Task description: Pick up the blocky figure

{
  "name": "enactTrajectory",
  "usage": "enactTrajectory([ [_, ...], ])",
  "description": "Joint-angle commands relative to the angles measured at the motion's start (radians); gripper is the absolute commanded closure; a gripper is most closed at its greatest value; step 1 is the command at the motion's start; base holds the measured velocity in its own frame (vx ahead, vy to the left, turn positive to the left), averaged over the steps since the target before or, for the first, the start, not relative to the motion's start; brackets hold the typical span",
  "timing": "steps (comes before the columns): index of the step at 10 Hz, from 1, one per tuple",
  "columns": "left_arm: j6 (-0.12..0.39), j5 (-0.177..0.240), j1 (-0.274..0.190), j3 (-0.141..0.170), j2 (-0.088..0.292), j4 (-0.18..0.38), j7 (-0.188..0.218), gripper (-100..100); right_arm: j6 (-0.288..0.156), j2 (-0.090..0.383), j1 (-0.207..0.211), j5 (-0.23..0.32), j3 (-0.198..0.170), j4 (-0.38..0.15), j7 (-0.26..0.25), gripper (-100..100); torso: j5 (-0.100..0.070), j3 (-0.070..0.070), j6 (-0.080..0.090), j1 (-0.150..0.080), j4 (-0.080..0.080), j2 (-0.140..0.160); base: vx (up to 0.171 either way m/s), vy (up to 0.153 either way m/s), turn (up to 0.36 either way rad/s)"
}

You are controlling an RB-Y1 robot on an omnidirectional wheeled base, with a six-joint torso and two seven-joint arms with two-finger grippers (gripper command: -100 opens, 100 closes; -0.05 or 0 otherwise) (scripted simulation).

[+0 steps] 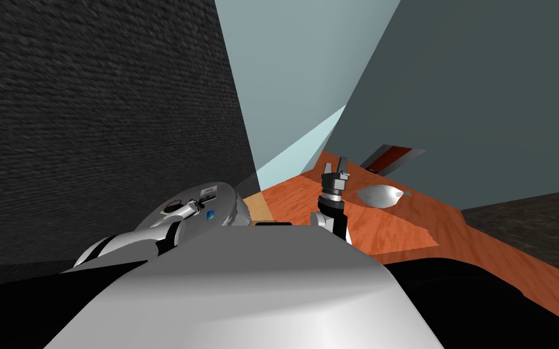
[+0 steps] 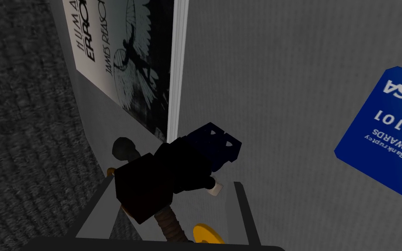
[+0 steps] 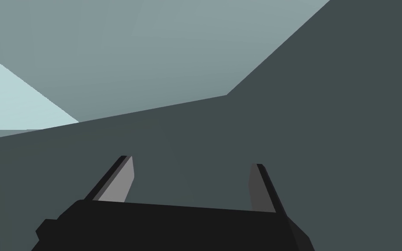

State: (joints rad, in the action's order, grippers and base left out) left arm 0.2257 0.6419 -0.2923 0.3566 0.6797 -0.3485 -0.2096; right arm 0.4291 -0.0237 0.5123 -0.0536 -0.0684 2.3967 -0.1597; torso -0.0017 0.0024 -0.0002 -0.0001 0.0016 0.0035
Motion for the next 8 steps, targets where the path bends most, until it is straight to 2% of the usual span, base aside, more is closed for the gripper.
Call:
enactTrajectory([
  [1, 0.004, 0.050, 0.013, 0.032, 0.009, -0.003, -0.050, 100, 0.000, 0.000, 0.000, 0.000, 0.000, 0.000, 0.000, 0, 0.000, 0.000, 0.000, 0.000, 0.000, 0.000, 0.000, -0.018, -0.076],
  [2, 0.004, 0.046, 0.013, 0.032, 0.009, -0.003, -0.054, 100, 0.000, 0.000, 0.000, 0.000, 0.000, 0.000, 0.000, 0, 0.000, 0.000, 0.000, -0.001, 0.000, 0.000, 0.002, -0.025, -0.032],
  [3, 0.004, 0.058, 0.013, 0.032, 0.009, -0.003, -0.088, 100, 0.000, 0.000, 0.000, 0.000, 0.000, 0.000, 0.000, 0, 0.000, 0.000, 0.000, -0.002, 0.000, 0.000, 0.003, -0.015, 0.011],
  [4, 0.007, 0.109, 0.026, 0.064, 0.018, -0.004, -0.125, 100, 0.000, 0.000, 0.000, 0.000, 0.000, 0.000, 0.000, 0, 0.000, 0.000, 0.000, -0.001, 0.000, 0.000, 0.004, -0.026, -0.056],
  [5, 0.007, 0.101, 0.026, 0.064, 0.018, -0.004, -0.124, 100, 0.000, 0.000, 0.000, 0.000, 0.000, 0.000, 0.000, 0, -0.001, 0.000, 0.000, -0.002, 0.001, 0.000, 0.001, -0.022, -0.035],
  [6, 0.007, 0.109, 0.026, 0.064, 0.018, -0.004, -0.157, 100, 0.000, 0.000, 0.000, 0.000, 0.000, 0.000, 0.000, 0, 0.000, 0.001, 0.000, -0.002, 0.001, 0.000, -0.001, -0.011, 0.002],
  [7, 0.008, 0.105, 0.027, 0.063, 0.017, -0.005, -0.138, 100, 0.000, 0.000, 0.000, 0.000, 0.000, 0.000, 0.000, 0, 0.000, 0.001, 0.000, -0.001, 0.001, 0.001, 0.000, 0.000, 0.000],
  [8, 0.008, 0.104, 0.027, 0.064, 0.017, -0.006, -0.142, 0, 0.000, 0.000, 0.000, 0.000, 0.000, 0.000, 0.000, 0, 0.000, 0.001, 0.000, -0.001, 0.001, 0.001, 0.000, 0.000, 0.000],
])
